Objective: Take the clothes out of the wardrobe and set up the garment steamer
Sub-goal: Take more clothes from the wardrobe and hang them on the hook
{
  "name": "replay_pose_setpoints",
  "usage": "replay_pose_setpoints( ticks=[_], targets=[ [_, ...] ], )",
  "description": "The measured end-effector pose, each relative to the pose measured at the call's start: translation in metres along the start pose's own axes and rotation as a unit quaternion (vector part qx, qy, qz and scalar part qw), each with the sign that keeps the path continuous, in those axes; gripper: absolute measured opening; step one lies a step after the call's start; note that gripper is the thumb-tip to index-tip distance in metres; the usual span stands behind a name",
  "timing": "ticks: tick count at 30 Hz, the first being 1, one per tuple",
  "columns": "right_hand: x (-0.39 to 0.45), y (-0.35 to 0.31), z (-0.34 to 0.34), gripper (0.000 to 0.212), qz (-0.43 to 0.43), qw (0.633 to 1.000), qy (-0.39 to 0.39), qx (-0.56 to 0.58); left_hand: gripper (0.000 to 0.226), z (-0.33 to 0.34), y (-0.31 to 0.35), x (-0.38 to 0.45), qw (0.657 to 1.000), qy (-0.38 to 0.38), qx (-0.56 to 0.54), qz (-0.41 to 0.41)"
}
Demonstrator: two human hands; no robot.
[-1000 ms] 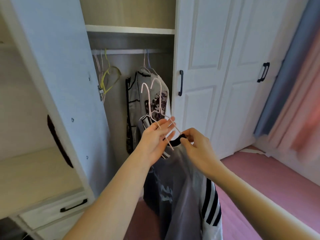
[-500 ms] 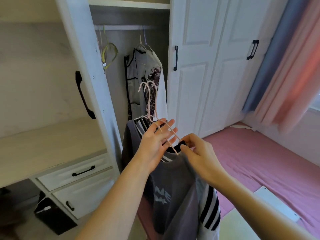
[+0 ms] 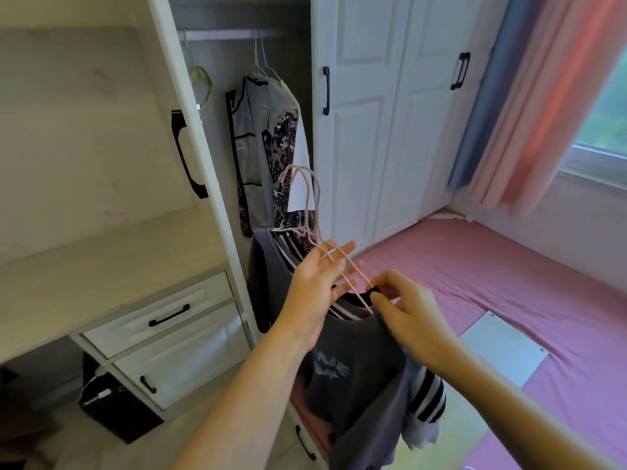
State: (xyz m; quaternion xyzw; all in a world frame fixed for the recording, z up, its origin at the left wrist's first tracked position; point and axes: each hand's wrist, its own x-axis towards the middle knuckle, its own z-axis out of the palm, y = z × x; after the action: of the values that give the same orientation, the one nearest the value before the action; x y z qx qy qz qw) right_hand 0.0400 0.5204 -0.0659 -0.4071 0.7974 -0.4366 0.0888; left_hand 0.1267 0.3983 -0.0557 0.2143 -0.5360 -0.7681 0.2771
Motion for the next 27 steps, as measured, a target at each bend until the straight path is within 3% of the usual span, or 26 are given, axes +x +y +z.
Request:
replay_pose_setpoints(
  ticks=[5,14,24,27],
  targets=[
    [-0.041,-0.013,-0.002,0.008,0.012,0.998,0.052,0.024,0.037,0.008,0.002,-0.046,0.999,-0.018,0.018,0.022],
    [-0.102,-0.038,-0.016,0.014,-0.002,0.996,0.067,0.061,0.045,0.013,0.003,-0.118,0.99,-0.032,0.107,0.09],
    [-0.127,-0.029,-0.042,0.013,-0.057,0.997,0.007,0.057,0.026,0.039,-0.005,-0.171,0.958,0.067,0.217,0.173],
    [-0.135,-0.022,-0.051,0.012,-0.099,0.994,-0.029,0.023,0.033,0.05,-0.014,-0.182,0.943,0.11,0.25,0.187]
  ],
)
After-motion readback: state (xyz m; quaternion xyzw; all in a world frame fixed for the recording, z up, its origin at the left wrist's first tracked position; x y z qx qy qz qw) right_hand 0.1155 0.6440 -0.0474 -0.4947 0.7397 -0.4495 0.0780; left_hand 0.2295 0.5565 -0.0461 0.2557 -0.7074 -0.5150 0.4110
